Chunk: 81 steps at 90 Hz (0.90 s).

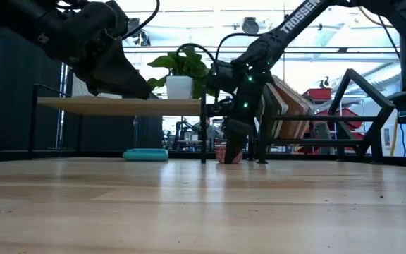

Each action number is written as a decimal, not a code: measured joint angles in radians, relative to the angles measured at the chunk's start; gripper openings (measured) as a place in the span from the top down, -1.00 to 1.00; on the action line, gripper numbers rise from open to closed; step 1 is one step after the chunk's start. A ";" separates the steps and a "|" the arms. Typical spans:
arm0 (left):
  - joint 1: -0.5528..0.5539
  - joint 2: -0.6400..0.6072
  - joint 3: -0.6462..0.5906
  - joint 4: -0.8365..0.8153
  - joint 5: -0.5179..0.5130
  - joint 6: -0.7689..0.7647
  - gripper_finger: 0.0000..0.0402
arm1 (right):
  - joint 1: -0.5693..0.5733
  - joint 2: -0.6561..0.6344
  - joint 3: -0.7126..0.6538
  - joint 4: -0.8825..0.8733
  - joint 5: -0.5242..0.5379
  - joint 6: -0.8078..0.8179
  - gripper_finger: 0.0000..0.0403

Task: Stock shelves
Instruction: Put the red scented candle under the shelf

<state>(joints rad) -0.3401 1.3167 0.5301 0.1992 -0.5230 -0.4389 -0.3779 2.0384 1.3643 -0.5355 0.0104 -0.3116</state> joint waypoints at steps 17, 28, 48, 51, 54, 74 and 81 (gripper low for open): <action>-0.001 0.000 0.000 0.000 0.000 0.000 0.40 | 0.029 -0.019 -0.001 -0.100 -0.016 0.050 -0.37; -0.002 0.000 0.000 0.000 0.000 0.000 0.40 | 0.061 -0.034 -0.002 -0.178 -0.017 0.065 -0.37; -0.002 0.000 0.000 -0.001 0.000 -0.001 0.40 | 0.131 -0.067 -0.003 -0.248 -0.019 0.124 -0.37; -0.003 0.000 0.000 0.000 0.000 -0.001 0.40 | 0.146 -0.073 -0.003 -0.253 -0.019 0.141 -0.37; -0.003 0.000 0.000 0.000 0.000 -0.001 0.40 | 0.165 -0.080 -0.003 -0.257 -0.017 0.158 -0.37; -0.025 -0.034 0.000 -0.002 0.062 -0.048 0.40 | 0.323 -0.090 -0.003 -0.103 -0.019 0.241 -0.37; -0.053 -0.068 0.000 -0.003 0.063 -0.052 0.40 | 0.375 -0.076 -0.002 0.000 -0.016 0.249 -0.37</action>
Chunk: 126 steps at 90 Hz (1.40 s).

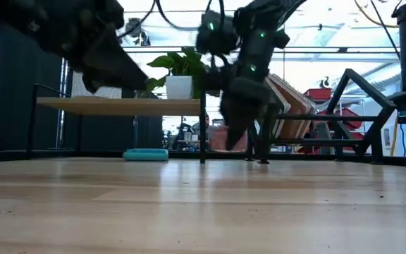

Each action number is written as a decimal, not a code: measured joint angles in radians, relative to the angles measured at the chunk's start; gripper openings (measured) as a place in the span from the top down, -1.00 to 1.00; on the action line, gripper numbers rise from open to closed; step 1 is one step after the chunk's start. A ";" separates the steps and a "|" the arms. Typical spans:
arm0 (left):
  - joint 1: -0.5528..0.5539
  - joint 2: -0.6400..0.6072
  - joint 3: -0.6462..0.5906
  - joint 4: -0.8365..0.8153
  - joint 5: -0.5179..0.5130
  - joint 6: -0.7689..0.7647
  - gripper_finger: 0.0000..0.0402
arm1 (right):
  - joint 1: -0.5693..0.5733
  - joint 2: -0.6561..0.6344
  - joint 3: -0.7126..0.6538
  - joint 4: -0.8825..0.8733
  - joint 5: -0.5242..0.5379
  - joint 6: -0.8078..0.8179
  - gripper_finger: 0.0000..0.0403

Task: Stock shelves
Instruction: Put the red scented candle under the shelf

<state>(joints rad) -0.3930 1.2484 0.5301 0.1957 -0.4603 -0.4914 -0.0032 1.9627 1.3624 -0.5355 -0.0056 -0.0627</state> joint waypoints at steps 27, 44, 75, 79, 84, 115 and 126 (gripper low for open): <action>-0.069 -0.176 0.000 -0.067 -0.044 0.007 0.40 | 0.038 0.113 0.115 0.177 0.020 0.080 -0.38; -0.071 -0.269 0.000 -0.180 -0.068 0.002 0.40 | 0.023 0.255 0.312 0.057 0.006 0.034 -0.38; -0.070 -0.288 0.000 -0.268 -0.072 -0.001 0.40 | -0.016 0.367 0.496 -0.143 0.005 0.017 -0.55; -0.070 -0.288 0.000 -0.269 -0.072 -0.001 0.40 | -0.016 0.358 0.497 -0.153 0.005 0.013 -0.58; -0.070 -0.288 0.000 -0.269 -0.072 -0.001 0.40 | -0.016 0.339 0.500 -0.170 0.005 0.006 -0.60; -0.070 -0.286 0.000 -0.261 -0.071 -0.001 0.40 | 0.031 0.105 0.490 -0.429 0.083 0.089 -0.59; -0.070 -0.256 0.000 -0.253 -0.066 -0.062 0.43 | 0.095 -0.025 0.359 -0.396 0.206 0.179 -0.59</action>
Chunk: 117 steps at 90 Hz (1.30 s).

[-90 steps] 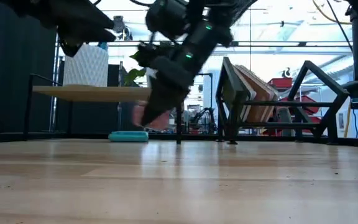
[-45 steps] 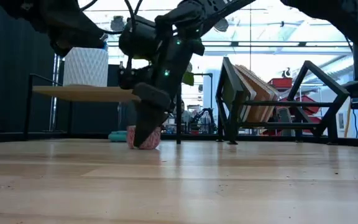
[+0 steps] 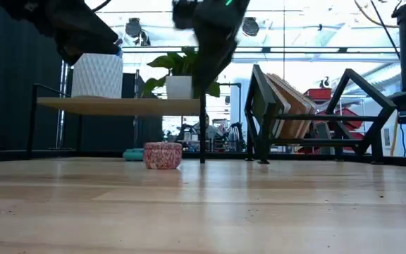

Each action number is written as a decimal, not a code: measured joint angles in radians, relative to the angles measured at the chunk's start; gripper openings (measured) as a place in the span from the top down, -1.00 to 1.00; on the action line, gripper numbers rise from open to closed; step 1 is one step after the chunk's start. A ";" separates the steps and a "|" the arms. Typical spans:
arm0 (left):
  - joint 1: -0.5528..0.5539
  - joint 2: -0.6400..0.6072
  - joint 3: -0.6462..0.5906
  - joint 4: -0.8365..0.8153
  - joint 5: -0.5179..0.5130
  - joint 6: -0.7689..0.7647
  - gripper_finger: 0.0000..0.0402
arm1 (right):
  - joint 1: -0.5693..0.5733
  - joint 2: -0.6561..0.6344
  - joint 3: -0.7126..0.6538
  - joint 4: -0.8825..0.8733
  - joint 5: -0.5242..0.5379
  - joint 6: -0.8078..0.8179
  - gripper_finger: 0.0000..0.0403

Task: Stock shelves
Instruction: Put the red scented candle under the shelf

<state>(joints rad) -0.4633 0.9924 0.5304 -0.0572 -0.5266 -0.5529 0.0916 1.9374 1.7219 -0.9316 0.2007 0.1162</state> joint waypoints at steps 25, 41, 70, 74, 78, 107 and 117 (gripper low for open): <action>-0.048 0.284 0.000 0.318 0.007 -0.030 0.96 | 0.181 -0.252 -0.544 0.461 0.237 0.364 -0.59; -0.107 0.523 0.000 0.492 -0.048 -0.113 0.99 | 0.311 -0.294 -0.777 0.718 0.378 0.610 -0.59; -0.109 0.843 0.040 0.705 -0.292 -0.281 1.00 | 0.470 -0.292 -0.850 0.753 0.629 0.789 -0.59; -0.097 0.870 0.067 0.705 -0.304 -0.280 1.00 | 0.481 -0.292 -0.850 0.749 0.649 0.789 -0.59; -0.079 0.893 0.094 0.705 -0.306 -0.279 1.00 | 0.490 -0.292 -0.850 0.744 0.669 0.789 -0.59; 0.067 0.969 0.145 0.676 -0.341 -0.279 1.00 | 0.514 -0.292 -0.850 0.718 0.690 0.789 -0.59; 0.123 0.970 0.142 0.670 -0.332 -0.248 1.00 | 0.526 -0.292 -0.850 0.717 0.690 0.789 -0.59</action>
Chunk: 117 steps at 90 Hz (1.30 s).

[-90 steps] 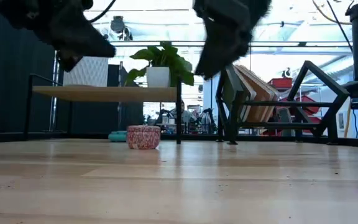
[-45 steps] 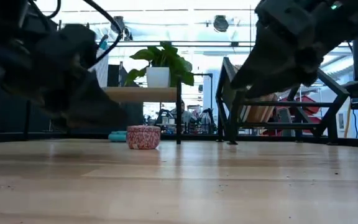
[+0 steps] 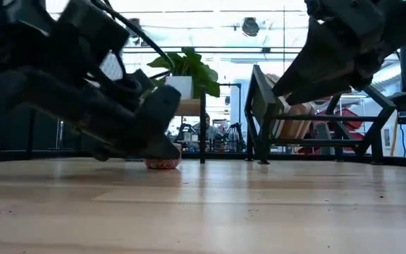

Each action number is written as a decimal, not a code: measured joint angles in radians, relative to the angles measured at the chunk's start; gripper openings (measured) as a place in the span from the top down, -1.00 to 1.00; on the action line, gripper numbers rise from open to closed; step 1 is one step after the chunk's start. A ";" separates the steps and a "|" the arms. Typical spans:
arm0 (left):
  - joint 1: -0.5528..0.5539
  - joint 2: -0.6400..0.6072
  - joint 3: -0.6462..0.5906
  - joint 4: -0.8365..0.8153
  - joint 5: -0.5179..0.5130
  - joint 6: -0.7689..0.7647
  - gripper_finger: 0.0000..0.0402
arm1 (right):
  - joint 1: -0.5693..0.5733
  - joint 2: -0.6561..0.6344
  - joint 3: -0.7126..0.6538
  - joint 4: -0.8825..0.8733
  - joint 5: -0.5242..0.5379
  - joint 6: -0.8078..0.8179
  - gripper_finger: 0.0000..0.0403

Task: Stock shelves
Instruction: Put the red scented candle under the shelf

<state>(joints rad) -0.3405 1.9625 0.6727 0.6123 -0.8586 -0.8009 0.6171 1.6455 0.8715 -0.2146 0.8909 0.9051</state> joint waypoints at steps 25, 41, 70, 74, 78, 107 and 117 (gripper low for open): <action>0.149 0.000 0.000 -0.001 0.116 0.265 1.00 | 0.000 0.000 0.000 -0.021 0.002 0.005 -0.59; 0.260 0.000 0.000 0.000 0.183 0.384 1.00 | 0.000 0.000 0.000 -0.038 0.002 0.020 -0.59; 0.207 -0.077 -0.002 -0.066 0.276 0.354 1.00 | 0.001 0.001 0.000 -0.072 -0.003 0.064 -0.59; 0.162 -0.110 0.000 -0.127 0.258 0.322 1.00 | 0.002 0.001 0.000 -0.073 -0.003 0.064 -0.59; 0.116 -0.141 0.000 -0.216 0.210 0.282 1.00 | 0.003 0.001 0.000 -0.075 -0.003 0.064 -0.59; -0.083 -0.230 -0.070 -0.726 -0.211 -0.409 1.00 | 0.004 0.001 -0.001 -0.076 0.002 0.059 -0.59; -0.040 -0.193 -0.117 -0.660 -0.227 -0.486 1.00 | 0.004 0.001 -0.001 -0.075 0.003 0.060 -0.59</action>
<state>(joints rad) -0.3808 1.7697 0.5553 -0.0478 -1.0859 -1.2865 0.6216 1.6466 0.8703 -0.2893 0.8938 0.9649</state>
